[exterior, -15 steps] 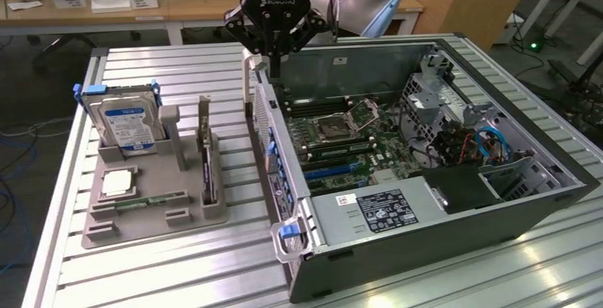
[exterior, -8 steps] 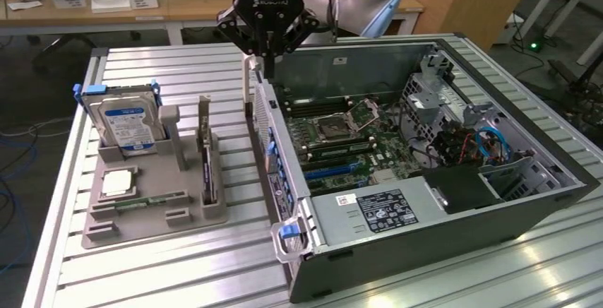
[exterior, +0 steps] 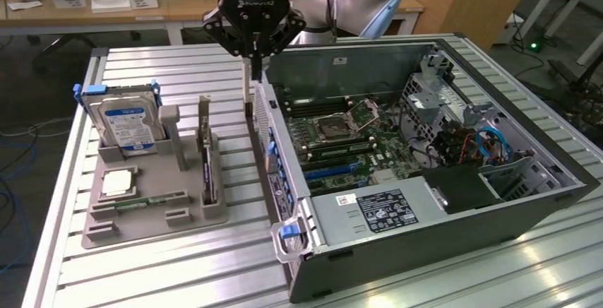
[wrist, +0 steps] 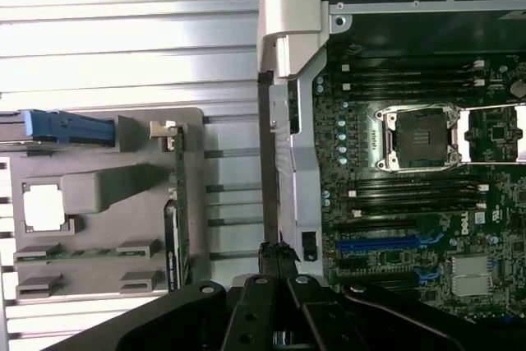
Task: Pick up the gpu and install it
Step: 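Reach for the gpu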
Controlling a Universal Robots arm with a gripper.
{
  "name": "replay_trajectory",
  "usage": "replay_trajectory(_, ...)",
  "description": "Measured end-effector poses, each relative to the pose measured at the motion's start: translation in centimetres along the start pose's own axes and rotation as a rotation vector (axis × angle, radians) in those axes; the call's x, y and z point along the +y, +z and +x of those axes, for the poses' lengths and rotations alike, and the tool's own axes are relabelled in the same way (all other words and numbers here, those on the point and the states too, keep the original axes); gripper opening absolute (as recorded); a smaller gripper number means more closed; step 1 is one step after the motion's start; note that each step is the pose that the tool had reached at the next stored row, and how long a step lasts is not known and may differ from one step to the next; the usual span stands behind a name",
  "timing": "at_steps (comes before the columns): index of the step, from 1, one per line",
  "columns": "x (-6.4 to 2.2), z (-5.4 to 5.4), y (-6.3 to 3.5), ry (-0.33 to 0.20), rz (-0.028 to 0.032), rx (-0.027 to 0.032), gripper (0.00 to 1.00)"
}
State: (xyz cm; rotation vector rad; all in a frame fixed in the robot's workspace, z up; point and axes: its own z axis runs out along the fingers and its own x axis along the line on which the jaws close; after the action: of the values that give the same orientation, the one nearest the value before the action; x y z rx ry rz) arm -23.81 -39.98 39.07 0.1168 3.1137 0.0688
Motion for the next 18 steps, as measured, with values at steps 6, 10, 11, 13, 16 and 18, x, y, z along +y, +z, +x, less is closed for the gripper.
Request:
replay_trajectory(6,-0.13,1.8,-0.01,0.000,-0.0001,0.0000,0.11)
replay_trajectory(10,-0.20,2.6,-0.02,0.000,-0.0001,-0.0001,0.11)
replay_trajectory(11,-0.21,2.8,-0.02,0.000,0.0000,0.0000,0.11)
replay_trajectory(13,-0.25,3.3,-0.03,0.000,0.0000,0.0000,0.11)
replay_trajectory(16,-0.29,3.9,-0.04,0.000,0.0000,0.0000,0.11)
replay_trajectory(18,-0.32,4.3,-0.04,0.000,0.0000,0.0000,0.11)
